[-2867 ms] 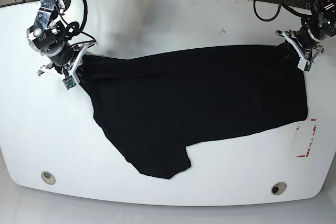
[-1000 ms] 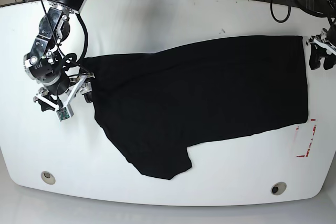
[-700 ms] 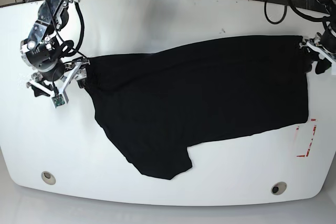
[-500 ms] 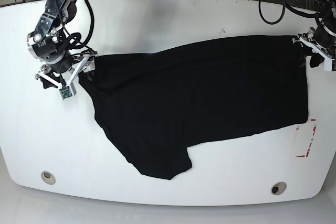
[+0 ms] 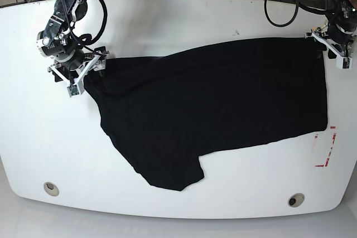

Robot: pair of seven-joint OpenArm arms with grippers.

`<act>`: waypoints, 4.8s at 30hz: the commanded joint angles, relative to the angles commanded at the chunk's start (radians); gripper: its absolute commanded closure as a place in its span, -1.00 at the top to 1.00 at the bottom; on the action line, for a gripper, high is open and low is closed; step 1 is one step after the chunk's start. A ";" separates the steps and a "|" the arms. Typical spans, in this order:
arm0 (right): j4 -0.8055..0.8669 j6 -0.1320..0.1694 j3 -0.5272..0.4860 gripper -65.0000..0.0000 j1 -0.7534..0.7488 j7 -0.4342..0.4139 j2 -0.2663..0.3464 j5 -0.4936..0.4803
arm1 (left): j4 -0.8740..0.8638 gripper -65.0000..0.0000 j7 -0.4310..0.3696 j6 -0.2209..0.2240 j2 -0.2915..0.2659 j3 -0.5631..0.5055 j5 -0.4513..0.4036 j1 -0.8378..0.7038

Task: Layout the t-shirt on the table in an organized manner, then fold the t-shirt properly
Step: 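Move the right gripper onto the shirt edge and grasp it, then pull the shirt edge with both grippers, stretching it flat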

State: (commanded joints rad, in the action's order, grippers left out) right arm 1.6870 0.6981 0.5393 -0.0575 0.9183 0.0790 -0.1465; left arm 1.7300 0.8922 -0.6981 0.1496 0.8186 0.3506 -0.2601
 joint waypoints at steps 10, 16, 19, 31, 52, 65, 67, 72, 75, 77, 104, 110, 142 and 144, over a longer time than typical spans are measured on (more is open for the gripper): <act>-0.104 0.000 0.002 0.57 0.015 -0.068 0.021 0.000 | -0.092 -0.08 0.000 0.000 0.002 -0.018 0.000 0.003; -0.103 0.000 0.003 0.57 0.012 -0.069 0.026 0.000 | -0.123 -0.29 0.000 0.000 0.002 -0.063 0.000 0.009; -0.103 0.000 0.005 0.56 0.011 -0.069 0.028 0.000 | -0.141 -0.52 0.000 0.000 0.002 -0.063 0.000 0.011; -0.097 0.000 0.009 -1.00 0.006 -0.069 0.029 0.005 | -0.144 -0.85 0.000 0.000 0.008 -0.063 -0.091 0.028; 0.175 0.000 0.072 -0.92 -0.311 -0.037 0.041 0.000 | 0.060 -0.85 0.003 0.000 0.051 -0.147 -0.100 -0.153; 0.252 0.000 0.092 -0.89 -0.442 -0.031 0.011 -0.002 | 0.063 -0.82 0.003 0.000 0.100 -0.147 -0.100 -0.212; 0.252 0.000 0.089 -0.84 -0.442 -0.029 0.011 0.000 | 0.063 -0.75 0.003 0.000 0.100 -0.149 -0.100 -0.210; 0.255 0.000 0.089 -0.08 -0.437 -0.029 0.011 0.000 | 0.064 -0.36 0.005 0.000 0.095 -0.149 -0.098 -0.206; 0.275 0.000 0.091 0.43 -0.437 -0.029 0.014 0.000 | 0.064 -0.12 0.005 0.000 0.095 -0.149 -0.095 -0.204; 0.305 0.000 0.091 0.65 -0.437 -0.029 0.014 -0.005 | 0.066 -0.01 0.005 0.000 0.095 -0.149 -0.092 -0.203; 0.212 0.000 0.068 0.64 -0.278 0.118 0.098 -0.376 | 0.158 0.00 0.005 0.000 0.095 -0.141 -0.094 -0.149; 0.204 0.000 0.017 0.63 -0.282 0.120 0.098 -0.376 | 0.157 0.00 0.005 0.000 0.095 -0.141 -0.095 -0.147; 0.255 0.000 -0.048 -1.00 -0.334 0.120 0.092 -0.387 | 0.149 0.00 0.002 0.000 0.097 -0.149 -0.100 -0.133; 0.304 0.000 -0.048 -1.00 -0.347 0.120 0.092 -0.388 | 0.146 0.00 0.002 0.000 0.097 -0.149 -0.100 -0.127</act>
State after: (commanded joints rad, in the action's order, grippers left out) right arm 1.9908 0.6981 0.4918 -0.4043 1.0380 0.1711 -0.5347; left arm 1.8757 0.8938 -0.6981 0.2463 0.6697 0.2509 -0.3874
